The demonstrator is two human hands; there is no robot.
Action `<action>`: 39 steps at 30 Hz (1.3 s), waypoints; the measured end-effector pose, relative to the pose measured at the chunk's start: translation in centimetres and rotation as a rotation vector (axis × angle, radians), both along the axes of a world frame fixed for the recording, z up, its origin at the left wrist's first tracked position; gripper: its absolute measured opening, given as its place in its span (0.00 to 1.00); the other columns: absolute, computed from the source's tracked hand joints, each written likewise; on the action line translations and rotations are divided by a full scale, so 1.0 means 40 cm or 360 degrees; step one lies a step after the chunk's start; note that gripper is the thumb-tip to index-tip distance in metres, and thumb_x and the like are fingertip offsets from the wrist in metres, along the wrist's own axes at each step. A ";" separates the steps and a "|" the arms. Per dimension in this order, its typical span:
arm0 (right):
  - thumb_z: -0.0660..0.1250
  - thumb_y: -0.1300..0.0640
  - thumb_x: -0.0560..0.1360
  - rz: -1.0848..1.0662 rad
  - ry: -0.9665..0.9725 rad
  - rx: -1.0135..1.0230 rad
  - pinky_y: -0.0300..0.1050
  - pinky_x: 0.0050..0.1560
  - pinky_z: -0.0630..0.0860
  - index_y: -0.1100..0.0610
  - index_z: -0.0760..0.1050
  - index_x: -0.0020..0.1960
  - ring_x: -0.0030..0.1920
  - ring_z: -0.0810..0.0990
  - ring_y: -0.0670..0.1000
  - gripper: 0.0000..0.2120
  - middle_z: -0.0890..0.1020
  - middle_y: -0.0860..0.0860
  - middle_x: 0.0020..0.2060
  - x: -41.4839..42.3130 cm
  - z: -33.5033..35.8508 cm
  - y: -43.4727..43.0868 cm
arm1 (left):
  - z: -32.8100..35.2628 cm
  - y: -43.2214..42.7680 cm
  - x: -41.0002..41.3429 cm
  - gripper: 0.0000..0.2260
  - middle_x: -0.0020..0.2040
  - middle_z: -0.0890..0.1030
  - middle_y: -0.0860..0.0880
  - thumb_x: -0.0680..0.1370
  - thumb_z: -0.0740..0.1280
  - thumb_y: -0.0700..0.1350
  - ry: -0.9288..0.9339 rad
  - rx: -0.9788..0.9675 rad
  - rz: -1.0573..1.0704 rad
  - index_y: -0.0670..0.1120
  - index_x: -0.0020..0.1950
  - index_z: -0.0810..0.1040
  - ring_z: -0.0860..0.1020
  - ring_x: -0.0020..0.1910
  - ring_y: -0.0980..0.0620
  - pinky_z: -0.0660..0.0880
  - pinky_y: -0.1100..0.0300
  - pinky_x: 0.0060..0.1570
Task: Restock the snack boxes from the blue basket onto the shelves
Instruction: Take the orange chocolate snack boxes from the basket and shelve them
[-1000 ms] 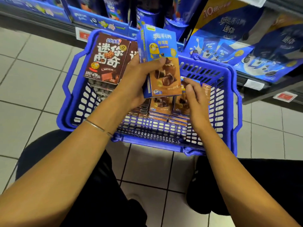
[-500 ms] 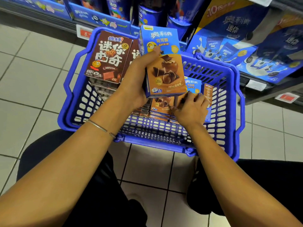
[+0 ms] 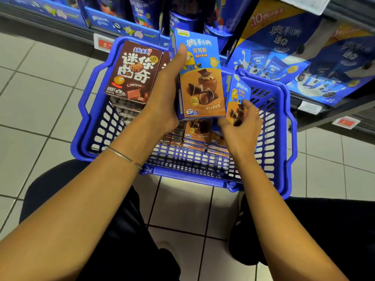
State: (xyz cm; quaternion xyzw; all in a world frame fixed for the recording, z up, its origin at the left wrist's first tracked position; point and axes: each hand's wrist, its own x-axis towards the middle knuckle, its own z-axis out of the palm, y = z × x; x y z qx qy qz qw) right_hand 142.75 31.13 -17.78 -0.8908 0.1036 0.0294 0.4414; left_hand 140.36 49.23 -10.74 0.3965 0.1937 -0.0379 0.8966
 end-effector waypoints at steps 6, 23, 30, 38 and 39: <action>0.69 0.49 0.65 -0.0072 -0.0330 0.0302 0.23 0.50 0.67 0.49 0.67 0.76 0.58 0.72 0.39 0.39 0.69 0.46 0.60 -0.004 0.127 0.020 | 0.016 0.010 -0.003 0.27 0.67 0.84 0.41 0.88 0.53 0.60 0.0002 0.0130 0.0064 0.44 0.76 0.76 0.84 0.64 0.40 0.80 0.39 0.65; 0.75 0.52 0.67 0.0596 -0.0591 0.0108 0.46 0.70 0.68 0.54 0.64 0.78 0.70 0.67 0.53 0.42 0.68 0.57 0.68 -0.070 0.191 0.132 | -0.002 0.001 0.016 0.23 0.65 0.85 0.42 0.88 0.58 0.58 -0.0019 0.0434 0.0213 0.43 0.73 0.77 0.84 0.63 0.40 0.78 0.37 0.67; 0.76 0.49 0.68 0.0667 -0.0590 0.0105 0.51 0.70 0.69 0.55 0.65 0.78 0.71 0.67 0.56 0.42 0.66 0.58 0.69 -0.073 0.198 0.132 | -0.004 -0.008 0.002 0.29 0.64 0.85 0.40 0.74 0.78 0.51 -0.0173 0.0589 0.0360 0.39 0.70 0.75 0.85 0.62 0.40 0.81 0.38 0.64; 0.66 0.44 0.79 0.0004 -0.0236 0.0672 0.46 0.52 0.76 0.55 0.75 0.67 0.54 0.81 0.50 0.21 0.80 0.50 0.58 0.019 0.111 0.072 | 0.001 0.029 0.015 0.29 0.66 0.82 0.33 0.77 0.72 0.47 -0.0120 0.0313 0.0371 0.35 0.75 0.73 0.82 0.64 0.31 0.78 0.32 0.65; 0.67 0.46 0.79 -0.0030 -0.0030 0.0507 0.45 0.46 0.75 0.57 0.75 0.65 0.48 0.81 0.50 0.20 0.81 0.51 0.54 0.037 0.075 0.058 | -0.002 0.033 0.015 0.29 0.67 0.82 0.33 0.77 0.72 0.47 -0.0110 0.0295 0.0377 0.35 0.75 0.72 0.82 0.64 0.31 0.78 0.32 0.65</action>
